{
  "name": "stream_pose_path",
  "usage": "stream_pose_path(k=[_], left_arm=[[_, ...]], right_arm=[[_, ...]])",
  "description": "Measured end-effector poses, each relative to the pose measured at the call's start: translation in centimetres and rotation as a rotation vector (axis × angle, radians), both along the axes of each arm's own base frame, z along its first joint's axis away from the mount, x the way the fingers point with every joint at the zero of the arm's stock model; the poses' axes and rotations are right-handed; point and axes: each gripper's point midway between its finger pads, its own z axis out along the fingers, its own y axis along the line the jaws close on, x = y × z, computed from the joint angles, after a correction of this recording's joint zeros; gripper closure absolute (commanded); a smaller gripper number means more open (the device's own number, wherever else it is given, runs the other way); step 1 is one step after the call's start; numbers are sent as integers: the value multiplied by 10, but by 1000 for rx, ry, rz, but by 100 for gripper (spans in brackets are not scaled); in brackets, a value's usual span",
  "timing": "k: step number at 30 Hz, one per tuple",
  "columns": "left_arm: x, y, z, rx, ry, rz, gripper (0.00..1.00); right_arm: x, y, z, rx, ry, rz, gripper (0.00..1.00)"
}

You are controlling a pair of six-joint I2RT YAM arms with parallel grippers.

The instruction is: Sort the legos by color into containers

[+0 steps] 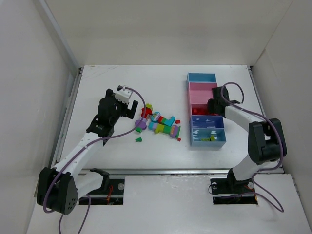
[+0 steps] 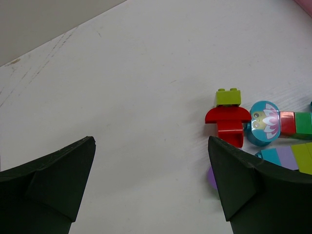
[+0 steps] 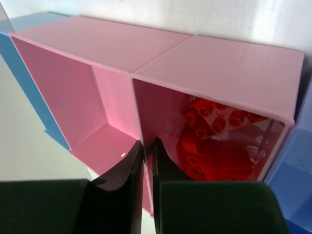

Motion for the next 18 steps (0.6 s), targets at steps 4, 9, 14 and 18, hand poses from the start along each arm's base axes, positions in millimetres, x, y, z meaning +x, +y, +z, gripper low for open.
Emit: stream_pose_path(k=[4, 9, 14, 18], left_arm=[[-1, 0, -2, 0, 2, 0, 0], [-1, 0, -5, 1, 6, 0, 0], [-1, 0, -5, 2, 5, 0, 0], [-1, 0, -4, 1, 4, -1, 0]], right_arm=[[-7, -4, 0, 15, -13, -36, 100], [-6, -6, 0, -24, -8, -9, 100], [2, -8, 2, -109, 12, 58, 100], [2, -11, 2, -156, 19, 95, 66]])
